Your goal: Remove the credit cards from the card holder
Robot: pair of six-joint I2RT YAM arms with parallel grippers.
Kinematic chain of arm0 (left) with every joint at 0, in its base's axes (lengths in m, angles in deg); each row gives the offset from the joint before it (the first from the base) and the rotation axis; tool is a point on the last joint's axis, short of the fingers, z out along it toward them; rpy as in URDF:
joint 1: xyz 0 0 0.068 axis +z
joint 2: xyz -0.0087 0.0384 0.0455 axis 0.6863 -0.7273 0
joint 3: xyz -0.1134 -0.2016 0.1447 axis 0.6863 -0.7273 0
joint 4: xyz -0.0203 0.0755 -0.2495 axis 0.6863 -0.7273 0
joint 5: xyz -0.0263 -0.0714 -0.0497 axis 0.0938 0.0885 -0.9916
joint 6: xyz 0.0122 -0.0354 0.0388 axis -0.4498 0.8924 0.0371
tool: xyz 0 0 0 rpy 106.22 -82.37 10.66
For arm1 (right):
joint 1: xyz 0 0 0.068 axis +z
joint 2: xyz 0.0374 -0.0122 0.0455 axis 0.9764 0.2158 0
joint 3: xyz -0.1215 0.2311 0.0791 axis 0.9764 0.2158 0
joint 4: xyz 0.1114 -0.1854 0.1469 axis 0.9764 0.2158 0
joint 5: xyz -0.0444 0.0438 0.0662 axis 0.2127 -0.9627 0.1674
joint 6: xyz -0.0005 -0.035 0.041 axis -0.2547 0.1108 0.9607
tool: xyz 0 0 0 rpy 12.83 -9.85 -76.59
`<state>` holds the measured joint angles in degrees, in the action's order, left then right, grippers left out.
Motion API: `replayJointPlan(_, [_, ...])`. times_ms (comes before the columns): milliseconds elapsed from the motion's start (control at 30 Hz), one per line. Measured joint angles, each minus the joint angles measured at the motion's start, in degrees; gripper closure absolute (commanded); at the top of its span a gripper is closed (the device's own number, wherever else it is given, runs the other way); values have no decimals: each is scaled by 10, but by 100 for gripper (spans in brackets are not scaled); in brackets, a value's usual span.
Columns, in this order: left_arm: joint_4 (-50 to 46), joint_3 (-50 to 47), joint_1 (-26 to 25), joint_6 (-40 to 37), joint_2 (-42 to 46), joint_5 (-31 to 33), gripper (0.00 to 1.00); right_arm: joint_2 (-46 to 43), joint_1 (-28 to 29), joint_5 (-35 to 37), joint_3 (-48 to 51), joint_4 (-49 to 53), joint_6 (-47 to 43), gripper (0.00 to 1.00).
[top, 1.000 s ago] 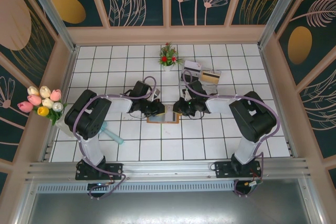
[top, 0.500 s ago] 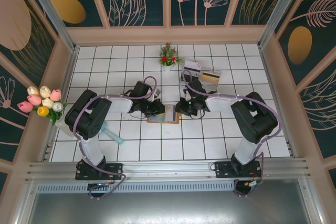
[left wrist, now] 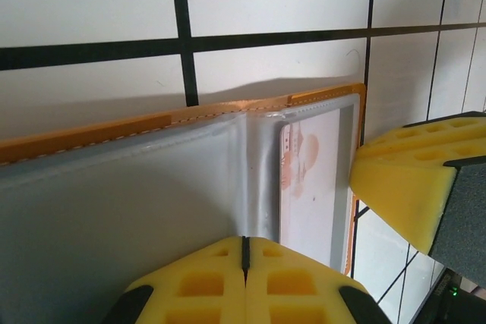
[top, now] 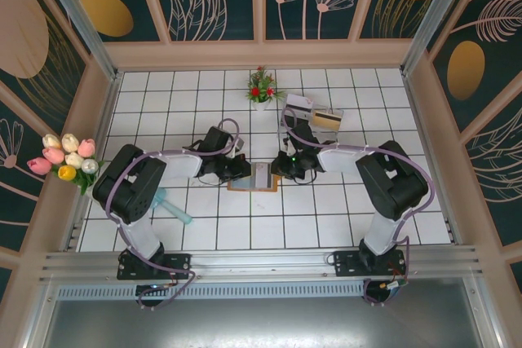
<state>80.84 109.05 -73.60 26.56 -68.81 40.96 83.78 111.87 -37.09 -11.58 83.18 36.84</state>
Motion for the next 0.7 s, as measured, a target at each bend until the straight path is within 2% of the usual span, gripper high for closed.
replayJointPlan(100, [31,-13,1,13,0,-19,89,2,1,0,-2,0,0,83])
replayJointPlan(233, [57,-19,3,29,0,-46,83,7,2,0,-6,0,0,83])
replayJointPlan(467, [68,-16,3,30,-15,-64,81,10,2,-4,-7,-7,0,84])
replayJointPlan(700, [37,3,3,16,-17,-50,76,10,2,-4,-6,-7,0,84])
